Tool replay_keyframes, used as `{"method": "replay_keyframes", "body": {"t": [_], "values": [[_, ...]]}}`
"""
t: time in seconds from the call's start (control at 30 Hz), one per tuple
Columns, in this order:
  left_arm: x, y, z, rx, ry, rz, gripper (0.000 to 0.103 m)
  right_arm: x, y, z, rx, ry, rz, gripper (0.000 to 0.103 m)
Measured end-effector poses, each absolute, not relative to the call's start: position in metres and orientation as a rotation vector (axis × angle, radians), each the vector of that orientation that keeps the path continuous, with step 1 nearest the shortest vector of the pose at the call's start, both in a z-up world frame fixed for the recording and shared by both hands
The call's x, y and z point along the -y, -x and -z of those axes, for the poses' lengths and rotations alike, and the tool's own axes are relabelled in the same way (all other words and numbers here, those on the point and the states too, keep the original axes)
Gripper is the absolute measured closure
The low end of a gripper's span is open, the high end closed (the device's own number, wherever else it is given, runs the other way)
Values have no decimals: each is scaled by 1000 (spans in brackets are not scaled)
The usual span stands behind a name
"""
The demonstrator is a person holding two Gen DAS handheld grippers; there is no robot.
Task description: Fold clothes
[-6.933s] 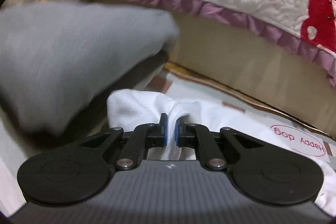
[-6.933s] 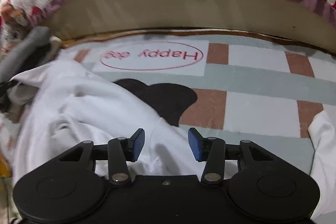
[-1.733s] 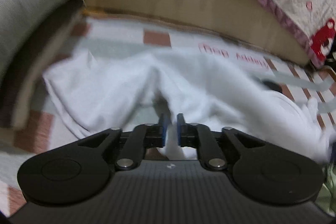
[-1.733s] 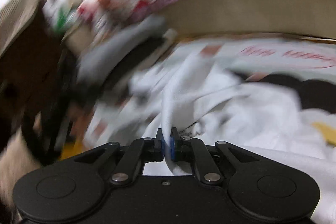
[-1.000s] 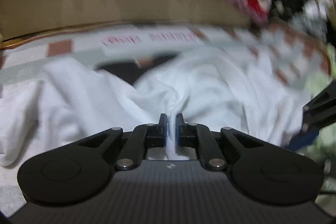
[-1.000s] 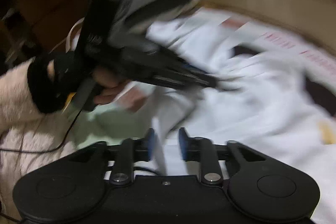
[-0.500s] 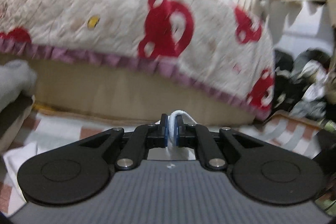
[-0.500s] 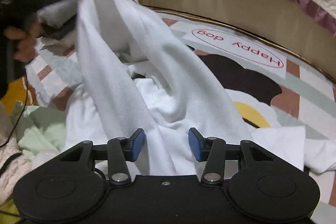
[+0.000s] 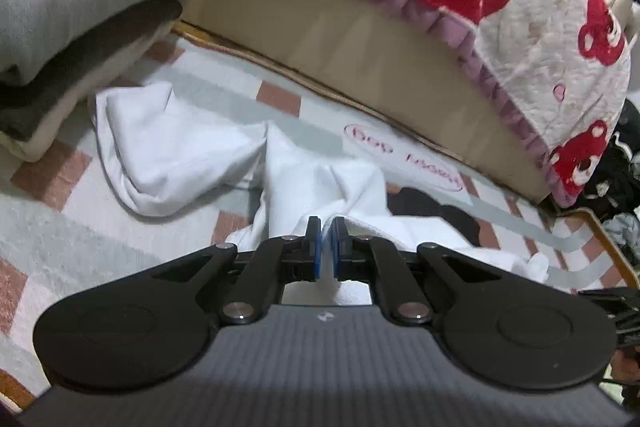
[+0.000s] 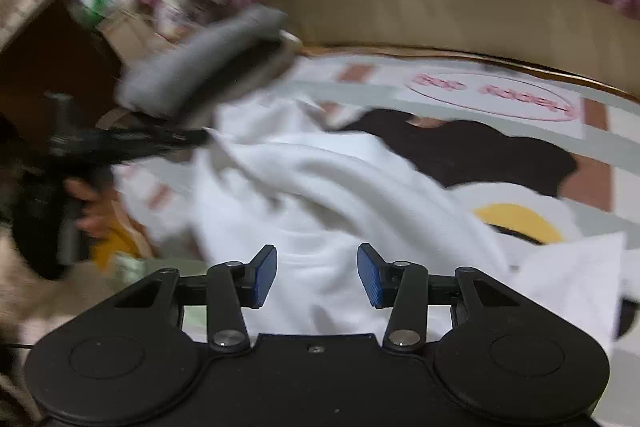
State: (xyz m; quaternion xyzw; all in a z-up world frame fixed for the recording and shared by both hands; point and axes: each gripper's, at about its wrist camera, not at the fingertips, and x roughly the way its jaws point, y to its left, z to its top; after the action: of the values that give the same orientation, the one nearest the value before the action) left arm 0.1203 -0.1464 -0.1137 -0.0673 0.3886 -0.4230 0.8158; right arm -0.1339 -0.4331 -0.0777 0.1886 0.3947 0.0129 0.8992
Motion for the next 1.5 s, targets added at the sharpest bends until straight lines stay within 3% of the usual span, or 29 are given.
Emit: {"method": "replay_keyframes", "body": {"t": [0.3,0.33,0.37,0.4,0.63,0.87,0.93,1.03,1.1,1.2,1.23,1.27,1.3,1.33,1.5], "values": [[147,-120,109,-736,188,989,98,428,108,144,-872,-425,79,53],[147,-119,107,-714,191,1006,98,431,108,148,-854,-454,100,58],[147,-117,104,-686,190,1012,98,429,112,146,-830,-431,103,85],[146,-115,101,-653,188,1018,99,426,115,143,-806,-408,105,97],[128,-96,73,-423,245,1069,101,395,178,55,-591,-370,88,98],[140,-114,95,-591,244,1041,97,426,201,-18,-452,-83,434,103],[141,-125,106,-660,264,1014,95,440,208,-17,-502,30,555,103],[145,-136,113,-711,273,989,91,472,223,17,-587,-122,558,103],[158,-143,114,-727,230,990,65,487,232,42,-589,-275,462,102],[187,-166,116,-774,206,979,56,495,226,68,-606,-345,384,96],[199,-178,118,-817,212,958,53,497,223,75,-613,-347,374,88],[209,-189,120,-860,220,937,51,499,219,82,-621,-351,364,69],[221,-202,126,-913,233,923,50,511,214,86,-639,-371,370,60],[233,-215,131,-969,241,910,49,522,209,89,-656,-390,375,55],[284,-245,168,-1210,167,887,43,568,187,106,-706,-467,290,55]]}}
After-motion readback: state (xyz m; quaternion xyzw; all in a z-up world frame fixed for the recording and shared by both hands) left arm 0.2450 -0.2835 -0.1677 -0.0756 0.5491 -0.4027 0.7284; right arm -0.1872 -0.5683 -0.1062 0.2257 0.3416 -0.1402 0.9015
